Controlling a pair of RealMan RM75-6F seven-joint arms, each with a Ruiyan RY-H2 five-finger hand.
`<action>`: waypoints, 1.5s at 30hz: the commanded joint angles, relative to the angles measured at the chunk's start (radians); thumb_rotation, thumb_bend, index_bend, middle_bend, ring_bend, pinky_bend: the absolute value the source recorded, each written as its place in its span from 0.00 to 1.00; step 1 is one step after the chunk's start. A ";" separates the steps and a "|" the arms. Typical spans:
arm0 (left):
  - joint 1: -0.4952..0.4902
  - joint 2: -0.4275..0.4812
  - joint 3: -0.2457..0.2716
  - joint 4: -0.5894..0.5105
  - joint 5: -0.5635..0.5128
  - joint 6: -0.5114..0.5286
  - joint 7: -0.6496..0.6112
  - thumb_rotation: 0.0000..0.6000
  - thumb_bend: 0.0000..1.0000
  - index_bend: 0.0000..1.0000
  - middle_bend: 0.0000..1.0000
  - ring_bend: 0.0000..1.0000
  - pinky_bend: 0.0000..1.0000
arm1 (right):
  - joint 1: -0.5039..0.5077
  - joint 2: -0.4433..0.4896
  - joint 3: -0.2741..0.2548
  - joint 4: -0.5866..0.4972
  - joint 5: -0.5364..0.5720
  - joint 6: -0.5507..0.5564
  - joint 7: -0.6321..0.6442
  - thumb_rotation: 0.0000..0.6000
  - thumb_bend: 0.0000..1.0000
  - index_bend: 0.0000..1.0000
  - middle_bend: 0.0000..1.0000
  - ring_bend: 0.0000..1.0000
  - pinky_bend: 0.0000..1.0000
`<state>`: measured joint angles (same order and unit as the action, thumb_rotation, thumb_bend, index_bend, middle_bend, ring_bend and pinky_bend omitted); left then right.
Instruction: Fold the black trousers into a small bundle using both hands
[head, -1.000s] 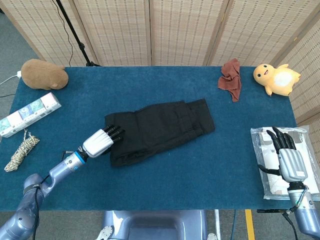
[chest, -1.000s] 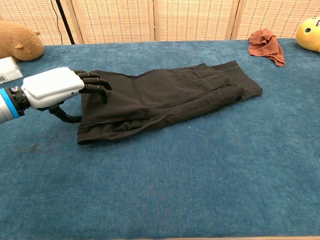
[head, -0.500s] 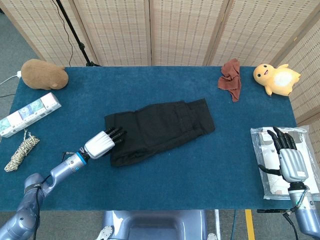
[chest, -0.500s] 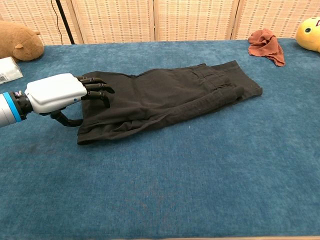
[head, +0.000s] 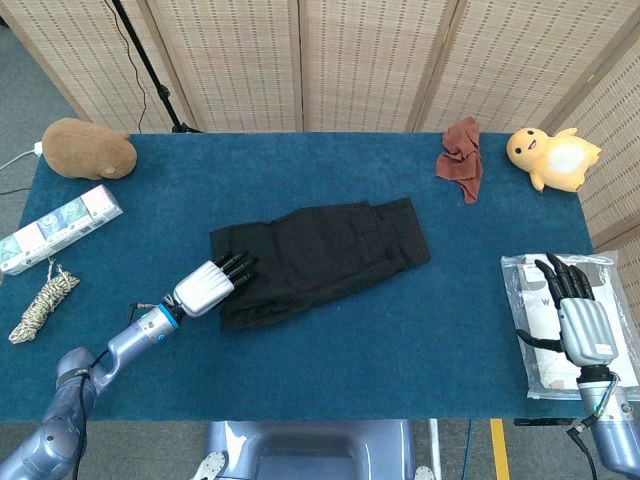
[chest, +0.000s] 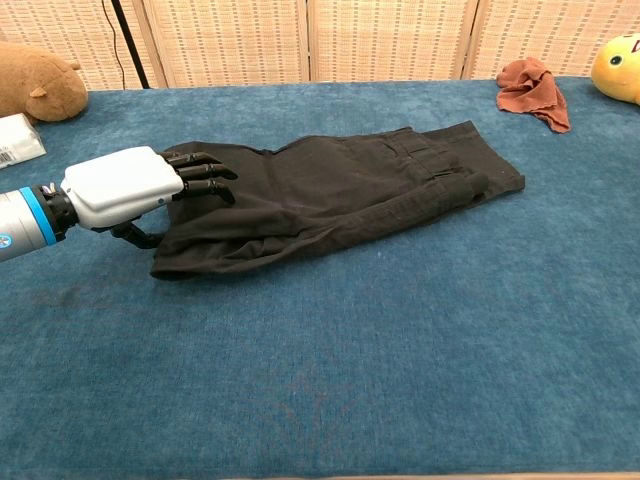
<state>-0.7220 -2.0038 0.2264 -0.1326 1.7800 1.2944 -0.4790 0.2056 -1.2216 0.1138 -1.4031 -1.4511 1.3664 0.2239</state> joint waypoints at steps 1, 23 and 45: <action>0.000 0.000 0.001 -0.001 0.001 0.004 -0.002 1.00 0.66 0.24 0.11 0.08 0.23 | -0.001 0.001 0.001 -0.002 -0.001 0.003 0.001 1.00 0.00 0.00 0.00 0.00 0.00; -0.001 0.011 -0.005 0.005 -0.003 0.055 -0.004 1.00 0.79 0.49 0.34 0.29 0.38 | -0.003 -0.024 0.012 0.016 0.013 0.023 -0.081 1.00 0.00 0.00 0.00 0.00 0.00; 0.026 0.096 0.041 0.007 0.034 0.036 -0.023 1.00 0.40 0.00 0.00 0.00 0.10 | -0.001 -0.019 0.010 0.001 0.009 0.019 -0.072 1.00 0.00 0.00 0.00 0.00 0.00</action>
<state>-0.6984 -1.9079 0.2667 -0.1261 1.8146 1.3406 -0.5029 0.2043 -1.2411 0.1243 -1.4026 -1.4421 1.3855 0.1521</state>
